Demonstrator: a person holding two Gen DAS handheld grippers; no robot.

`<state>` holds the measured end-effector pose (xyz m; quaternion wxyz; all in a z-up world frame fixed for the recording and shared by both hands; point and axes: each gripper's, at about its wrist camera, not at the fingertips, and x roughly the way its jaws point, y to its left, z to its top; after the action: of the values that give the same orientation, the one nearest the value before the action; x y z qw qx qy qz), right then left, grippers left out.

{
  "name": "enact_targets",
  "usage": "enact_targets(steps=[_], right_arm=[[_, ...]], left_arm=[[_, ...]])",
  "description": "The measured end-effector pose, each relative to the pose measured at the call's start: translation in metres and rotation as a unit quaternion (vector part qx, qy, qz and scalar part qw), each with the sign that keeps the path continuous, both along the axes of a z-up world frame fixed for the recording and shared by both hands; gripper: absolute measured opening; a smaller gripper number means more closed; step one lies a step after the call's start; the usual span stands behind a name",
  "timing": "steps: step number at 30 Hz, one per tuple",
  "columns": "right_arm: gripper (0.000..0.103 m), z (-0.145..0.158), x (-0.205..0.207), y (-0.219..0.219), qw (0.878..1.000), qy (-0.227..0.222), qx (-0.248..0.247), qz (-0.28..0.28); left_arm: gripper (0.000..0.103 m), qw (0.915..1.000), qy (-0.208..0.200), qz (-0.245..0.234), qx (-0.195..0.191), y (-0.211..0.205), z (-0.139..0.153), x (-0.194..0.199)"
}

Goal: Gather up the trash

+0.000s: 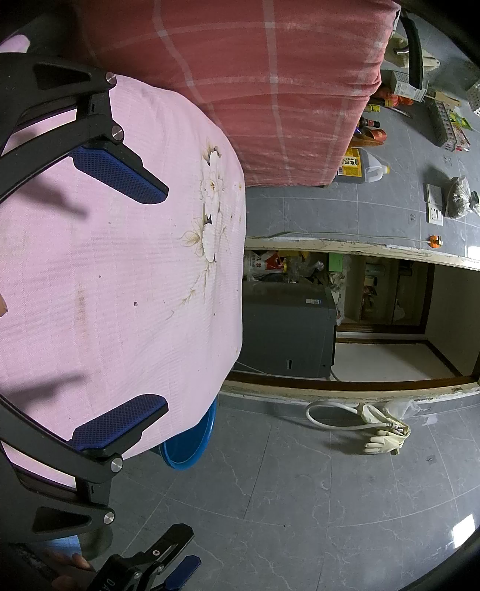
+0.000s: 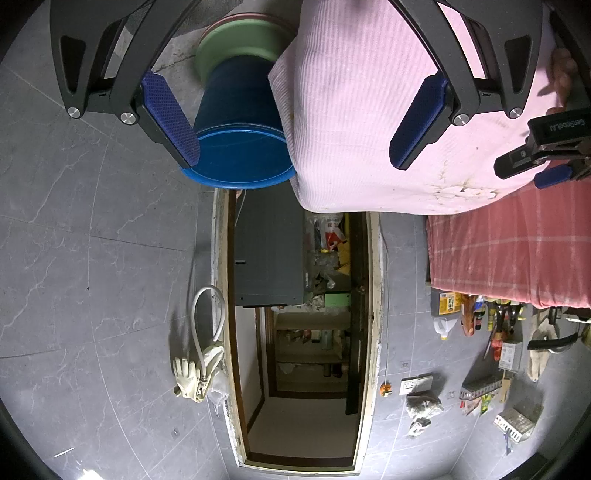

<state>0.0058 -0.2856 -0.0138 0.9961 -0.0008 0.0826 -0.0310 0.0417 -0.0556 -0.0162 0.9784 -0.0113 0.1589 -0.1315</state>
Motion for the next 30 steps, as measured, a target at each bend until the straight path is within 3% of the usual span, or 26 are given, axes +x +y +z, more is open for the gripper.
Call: enact_targets(steps=[30], right_arm=[[0.103, -0.0007, -0.0003, 0.0004, 1.000, -0.001, 0.001, -0.001]], left_arm=[[0.101, 1.0000, 0.000, 0.000, -0.001, 0.0038, -0.0003, 0.0011]])
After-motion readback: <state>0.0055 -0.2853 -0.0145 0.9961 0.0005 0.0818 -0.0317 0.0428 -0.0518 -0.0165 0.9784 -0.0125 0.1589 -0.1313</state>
